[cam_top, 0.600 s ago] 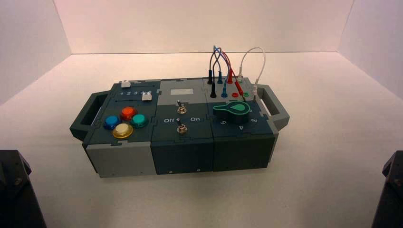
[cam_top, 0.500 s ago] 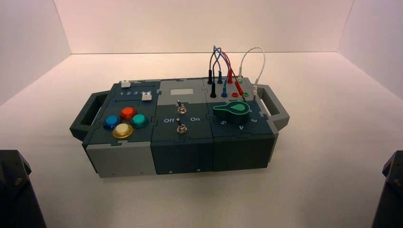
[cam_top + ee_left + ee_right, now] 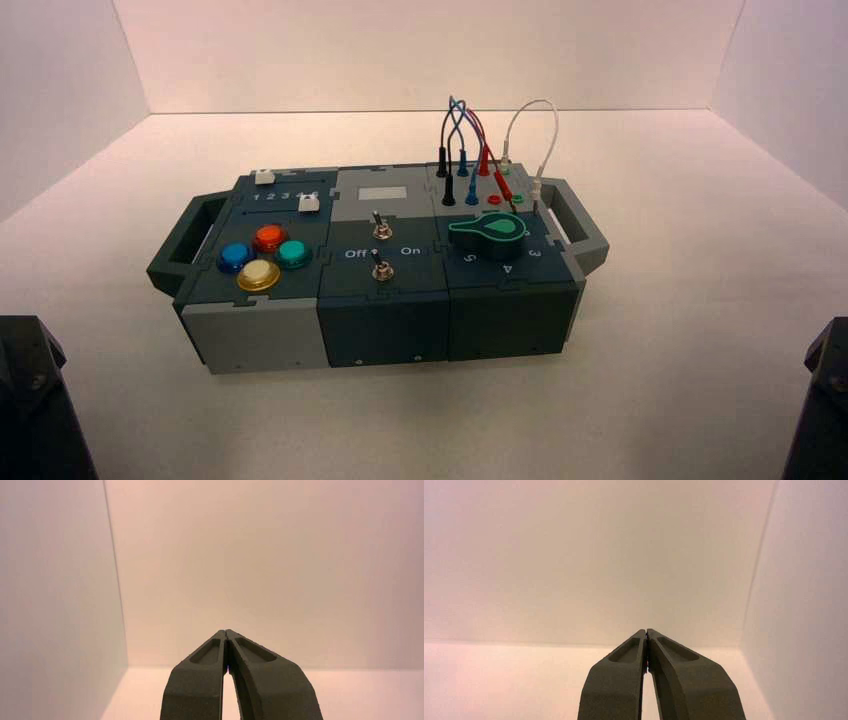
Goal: Insert the white wire.
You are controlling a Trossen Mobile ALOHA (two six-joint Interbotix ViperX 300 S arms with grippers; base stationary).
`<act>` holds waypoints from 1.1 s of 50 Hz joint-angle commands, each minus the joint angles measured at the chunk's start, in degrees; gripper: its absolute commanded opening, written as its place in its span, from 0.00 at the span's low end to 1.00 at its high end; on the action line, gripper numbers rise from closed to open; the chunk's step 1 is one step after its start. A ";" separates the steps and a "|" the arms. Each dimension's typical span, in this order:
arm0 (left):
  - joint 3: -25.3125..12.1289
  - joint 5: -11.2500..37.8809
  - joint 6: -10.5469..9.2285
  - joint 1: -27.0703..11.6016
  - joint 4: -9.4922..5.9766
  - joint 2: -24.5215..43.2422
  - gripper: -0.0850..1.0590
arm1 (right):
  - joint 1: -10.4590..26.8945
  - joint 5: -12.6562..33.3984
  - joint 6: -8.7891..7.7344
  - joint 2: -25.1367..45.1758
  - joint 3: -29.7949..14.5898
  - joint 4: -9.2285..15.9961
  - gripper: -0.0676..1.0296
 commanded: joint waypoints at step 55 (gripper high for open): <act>-13.80 37.97 0.26 -33.75 -1.32 22.85 0.05 | 23.03 51.06 0.70 21.45 -15.64 13.18 0.60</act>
